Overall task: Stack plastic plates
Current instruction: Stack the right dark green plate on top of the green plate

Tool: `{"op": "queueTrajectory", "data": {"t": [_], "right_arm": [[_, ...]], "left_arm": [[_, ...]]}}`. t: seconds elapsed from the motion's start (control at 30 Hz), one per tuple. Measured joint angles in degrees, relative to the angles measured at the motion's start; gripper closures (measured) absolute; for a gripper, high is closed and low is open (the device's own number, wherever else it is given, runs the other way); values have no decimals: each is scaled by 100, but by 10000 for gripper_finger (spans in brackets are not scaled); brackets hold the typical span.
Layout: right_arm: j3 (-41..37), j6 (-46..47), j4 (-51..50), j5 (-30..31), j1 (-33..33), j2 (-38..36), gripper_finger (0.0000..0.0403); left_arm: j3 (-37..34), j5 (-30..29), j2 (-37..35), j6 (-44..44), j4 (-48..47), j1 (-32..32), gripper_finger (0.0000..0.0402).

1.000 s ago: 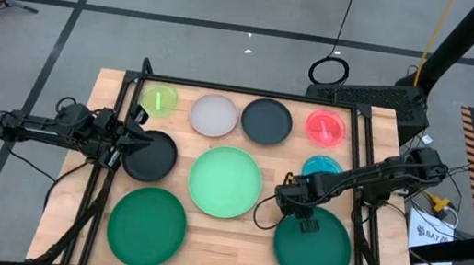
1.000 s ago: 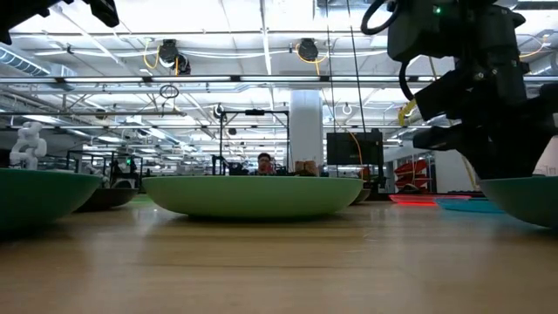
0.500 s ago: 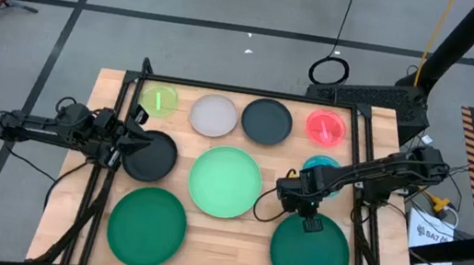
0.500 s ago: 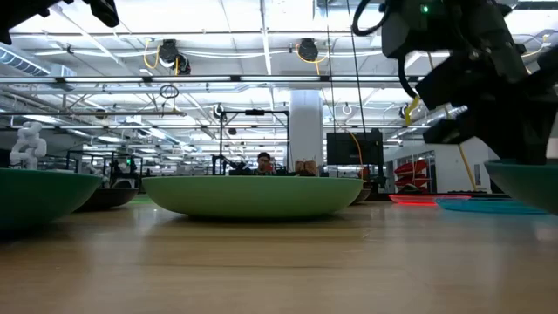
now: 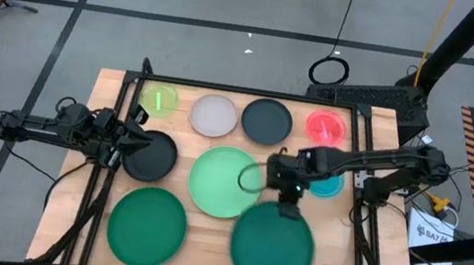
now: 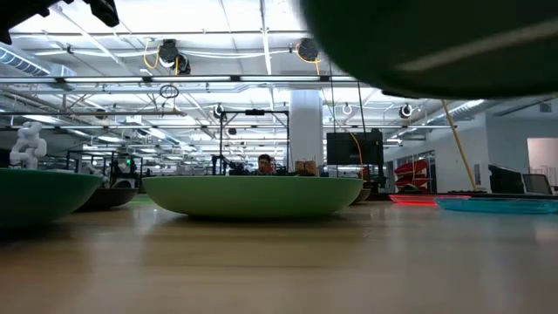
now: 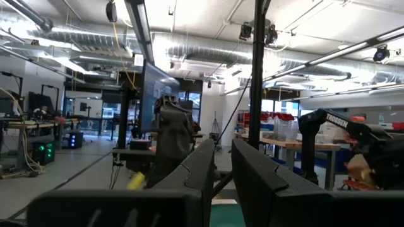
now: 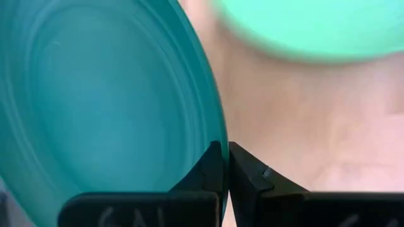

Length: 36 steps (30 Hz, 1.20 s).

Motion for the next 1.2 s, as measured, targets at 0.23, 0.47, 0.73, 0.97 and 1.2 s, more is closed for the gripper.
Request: {"op": "queueTrajectory", "data": {"t": [0.23, 0.47, 0.73, 0.97, 1.2], "right_arm": [[295, 784, 1017, 224, -682, 2, 402], [301, 1116, 1694, 184, -1466, 216, 402], [506, 1134, 1626, -93, -2161, 919, 402], [1673, 666, 803, -63, -2300, 1862, 402], [2247, 214, 8, -17, -2296, 2503, 402]], "left_arm": [[0, 0, 0, 0, 67, 0, 339], [2, 0, 0, 4, 415, -2, 339], [2, 0, -4, 133, 690, 0, 339], [2, 0, -4, 259, 825, -1, 339], [2, 0, -4, 260, 828, 0, 339]]}}
